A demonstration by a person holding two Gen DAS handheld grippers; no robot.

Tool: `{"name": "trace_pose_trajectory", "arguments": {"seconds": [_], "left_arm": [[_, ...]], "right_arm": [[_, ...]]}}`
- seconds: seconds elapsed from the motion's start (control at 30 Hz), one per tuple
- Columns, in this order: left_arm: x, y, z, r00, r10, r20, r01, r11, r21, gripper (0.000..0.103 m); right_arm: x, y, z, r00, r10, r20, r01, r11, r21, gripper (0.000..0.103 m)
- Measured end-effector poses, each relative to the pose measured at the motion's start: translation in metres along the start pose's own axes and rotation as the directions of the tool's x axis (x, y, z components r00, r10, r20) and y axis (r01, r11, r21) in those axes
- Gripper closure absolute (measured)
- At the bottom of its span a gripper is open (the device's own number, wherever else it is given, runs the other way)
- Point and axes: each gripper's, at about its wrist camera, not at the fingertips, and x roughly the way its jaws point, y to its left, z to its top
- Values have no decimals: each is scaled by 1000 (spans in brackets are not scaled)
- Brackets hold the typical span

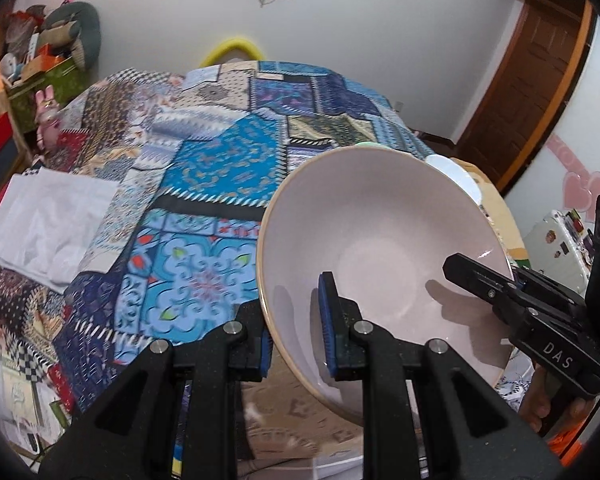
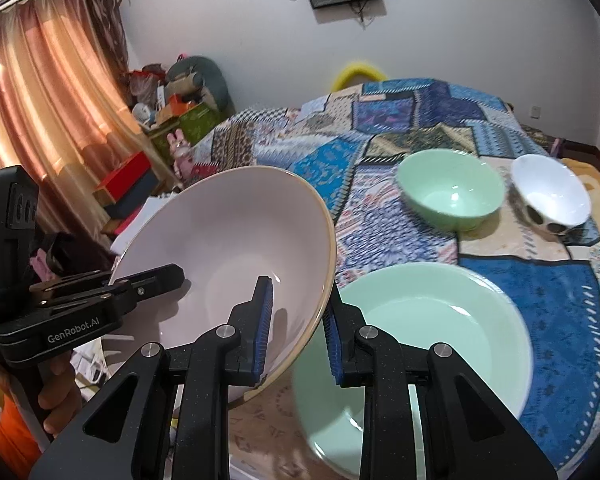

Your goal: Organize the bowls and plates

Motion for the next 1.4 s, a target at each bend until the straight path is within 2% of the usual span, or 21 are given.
{"name": "trace_pose_trajectory", "arguments": {"seconds": [0.37,0.83,1.1,1.4], "left_arm": [[14,49,-21,998,47,-50,-50,997,-61,84],[46,94,-46,990,61,-128,-78,988,-133,84],[60,105,-56,985,63,-159,-87,985,-148,84],[55,99,-59,987,98,-131,-114,986,-118,84]], "right_arm": [[44,25,-12,993,14,-114,-19,999,-38,81],[81,41,-26,975,4,-221,-23,996,-84,81],[83,40,-26,975,-7,-223,-14,995,-95,80],[68,35,-22,983,-16,-182,-1,995,-96,78]]}}
